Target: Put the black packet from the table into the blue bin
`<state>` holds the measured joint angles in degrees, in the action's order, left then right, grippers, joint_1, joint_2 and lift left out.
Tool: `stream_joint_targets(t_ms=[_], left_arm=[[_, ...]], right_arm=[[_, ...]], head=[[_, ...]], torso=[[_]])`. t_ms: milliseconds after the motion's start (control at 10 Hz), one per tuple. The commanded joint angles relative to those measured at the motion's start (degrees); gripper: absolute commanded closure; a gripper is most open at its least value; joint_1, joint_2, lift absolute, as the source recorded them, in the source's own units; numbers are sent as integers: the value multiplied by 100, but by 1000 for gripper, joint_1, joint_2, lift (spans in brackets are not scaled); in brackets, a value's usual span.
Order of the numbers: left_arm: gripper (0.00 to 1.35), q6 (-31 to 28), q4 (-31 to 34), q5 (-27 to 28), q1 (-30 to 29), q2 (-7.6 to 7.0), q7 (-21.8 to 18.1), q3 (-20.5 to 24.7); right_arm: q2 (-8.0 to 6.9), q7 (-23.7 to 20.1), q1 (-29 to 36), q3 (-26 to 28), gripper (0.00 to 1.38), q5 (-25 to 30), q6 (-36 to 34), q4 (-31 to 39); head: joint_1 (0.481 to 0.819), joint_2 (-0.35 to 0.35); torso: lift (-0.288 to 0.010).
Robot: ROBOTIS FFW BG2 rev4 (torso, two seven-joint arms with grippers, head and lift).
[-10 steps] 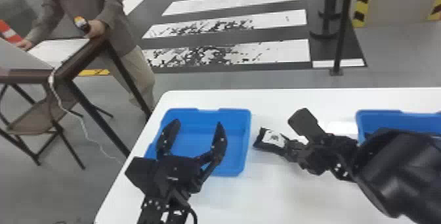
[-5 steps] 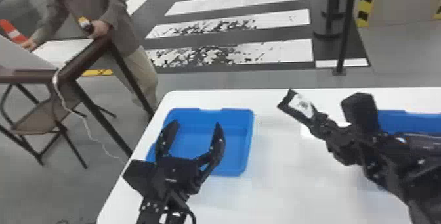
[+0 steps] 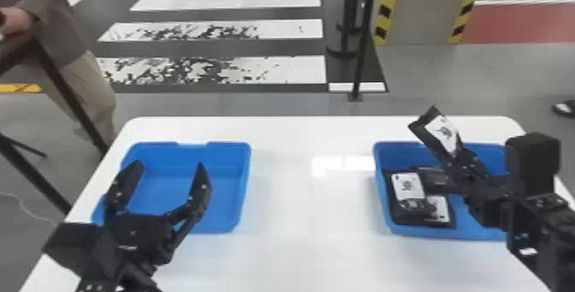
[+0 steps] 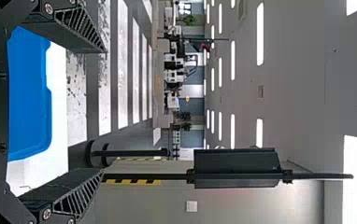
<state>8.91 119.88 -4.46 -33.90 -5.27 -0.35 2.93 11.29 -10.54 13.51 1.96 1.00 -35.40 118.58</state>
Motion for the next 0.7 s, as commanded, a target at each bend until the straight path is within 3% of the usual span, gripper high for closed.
stream_joint_targets(t_ms=[0,200,400,500,600], left_arm=[[116,-5,0,-11,-12,0,0,16],[116,-5,0,-11,-12,0,0,4],[116,9,0,-11,2,0,0,-19],[116,9,0,-11,-12,0,0,4],[116,23,0,-11,-26,0,0,4]], right_arm=[[-65,0,252,559,1092,334,-243,102],[-74,0,196,844,1019,528,-566,-95],[-74,-88,97,878,272,677,-636,-221],[-74,-141,140,878,59,631,-369,-193],[-83,-158,351,878,96,414,53,18]], head=[[695,28],[695,-83],[695,-135],[695,-143],[695,-142]], torso=[[-110],[-110],[-110],[-110],[-110]])
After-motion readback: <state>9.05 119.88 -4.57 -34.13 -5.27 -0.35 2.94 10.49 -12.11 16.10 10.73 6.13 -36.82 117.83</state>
